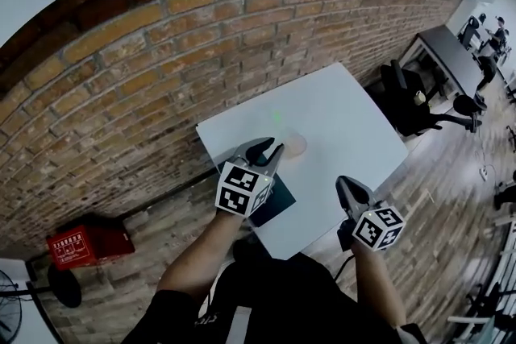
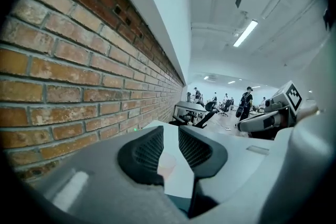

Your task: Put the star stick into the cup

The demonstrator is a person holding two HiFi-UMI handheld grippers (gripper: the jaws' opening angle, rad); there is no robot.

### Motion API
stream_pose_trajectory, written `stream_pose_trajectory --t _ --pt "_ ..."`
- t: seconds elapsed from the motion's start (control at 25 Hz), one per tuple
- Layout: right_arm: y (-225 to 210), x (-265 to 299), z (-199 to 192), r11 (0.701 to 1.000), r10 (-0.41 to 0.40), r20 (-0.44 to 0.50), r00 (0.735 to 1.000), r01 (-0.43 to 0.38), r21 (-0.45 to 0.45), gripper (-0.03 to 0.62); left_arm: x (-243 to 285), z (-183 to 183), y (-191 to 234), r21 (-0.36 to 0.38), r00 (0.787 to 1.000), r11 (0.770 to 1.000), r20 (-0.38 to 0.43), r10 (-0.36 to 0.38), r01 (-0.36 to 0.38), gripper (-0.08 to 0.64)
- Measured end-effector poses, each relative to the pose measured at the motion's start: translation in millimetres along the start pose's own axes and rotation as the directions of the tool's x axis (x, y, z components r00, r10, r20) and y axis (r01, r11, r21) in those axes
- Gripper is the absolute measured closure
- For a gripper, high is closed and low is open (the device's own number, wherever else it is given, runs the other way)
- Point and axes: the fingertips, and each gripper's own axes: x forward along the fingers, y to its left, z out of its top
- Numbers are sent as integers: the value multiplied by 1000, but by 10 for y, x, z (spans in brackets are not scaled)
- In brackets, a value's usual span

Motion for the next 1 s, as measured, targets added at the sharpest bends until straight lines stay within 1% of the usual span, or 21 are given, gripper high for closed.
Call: stream_pose_trajectory --t 0.12,0.28,0.44,0.6,0.72,0.8,0.96,1.0 --pt "127 25 71 998 43 1 999 -43 -50 592 -171 105 -38 10 999 1000 30 21 -21 497" --pt "336 91 142 986 118 8 993 -116 -120 591 -357 213 -28 28 995 996 52 80 -81 526" --pt "415 29 274 977 185 43 982 -178 -121 592 -443 316 -115 40 988 989 66 140 -143 554" --pt "239 -134 369 971 218 76 973 -209 -117 592 -398 396 -312 30 980 983 81 180 -183 554" --pt "43 -310 528 966 224 123 967 -203 -158 594 -304 466 -483 19 977 981 96 189 -191 554" --pt "-73 -433 625 961 234 149 961 -205 -188 594 -231 477 -580 23 977 980 89 196 -199 554" --pt "-120 -627 685 934 330 157 931 -298 -197 594 -149 458 -706 20 973 976 73 217 -219 554" --pt "-123 -656 685 929 343 154 927 -310 -204 594 -133 461 -720 19 972 974 73 223 -224 554"
